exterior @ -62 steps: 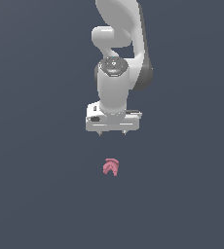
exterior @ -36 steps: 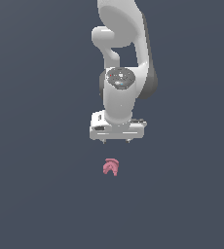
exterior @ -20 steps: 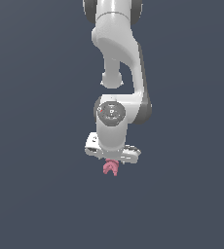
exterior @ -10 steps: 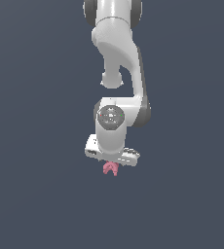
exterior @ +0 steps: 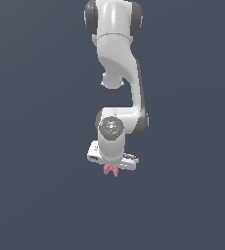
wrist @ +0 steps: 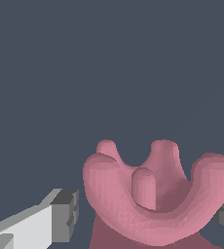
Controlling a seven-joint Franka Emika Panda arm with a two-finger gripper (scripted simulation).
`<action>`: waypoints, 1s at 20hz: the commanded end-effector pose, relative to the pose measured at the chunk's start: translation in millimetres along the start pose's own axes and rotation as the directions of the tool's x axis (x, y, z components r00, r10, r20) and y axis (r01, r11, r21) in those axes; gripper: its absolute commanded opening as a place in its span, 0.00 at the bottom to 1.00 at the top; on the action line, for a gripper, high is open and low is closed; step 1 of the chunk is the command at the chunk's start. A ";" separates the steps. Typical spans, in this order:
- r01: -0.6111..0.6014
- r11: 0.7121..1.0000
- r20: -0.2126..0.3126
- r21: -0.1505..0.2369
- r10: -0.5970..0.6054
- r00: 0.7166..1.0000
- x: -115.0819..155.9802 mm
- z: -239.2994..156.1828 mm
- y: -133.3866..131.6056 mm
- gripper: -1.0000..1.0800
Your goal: Pick up the object and move it to a goal position.
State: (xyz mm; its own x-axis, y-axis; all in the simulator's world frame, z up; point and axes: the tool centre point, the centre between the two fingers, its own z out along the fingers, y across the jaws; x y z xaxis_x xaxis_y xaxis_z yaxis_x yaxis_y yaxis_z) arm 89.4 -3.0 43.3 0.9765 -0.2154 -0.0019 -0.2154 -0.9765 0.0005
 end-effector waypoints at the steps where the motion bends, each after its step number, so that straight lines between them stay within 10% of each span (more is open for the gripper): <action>1: 0.000 1.000 -0.002 0.000 0.000 1.000 1.0 4.5 -0.3 0.96; 4: 0.000 1.000 -0.002 0.000 0.000 1.000 1.9 3.5 -0.5 0.96; 5: 0.000 1.000 -0.002 0.000 0.000 1.000 1.9 3.5 -0.5 0.00; 20: 0.000 1.000 -0.002 0.000 0.000 1.000 0.6 0.7 7.0 0.00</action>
State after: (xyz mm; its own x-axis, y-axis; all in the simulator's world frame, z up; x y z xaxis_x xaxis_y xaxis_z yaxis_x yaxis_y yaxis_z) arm 89.4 -6.4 41.1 0.9767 -0.2146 -0.0007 -0.2146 -0.9767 -0.0001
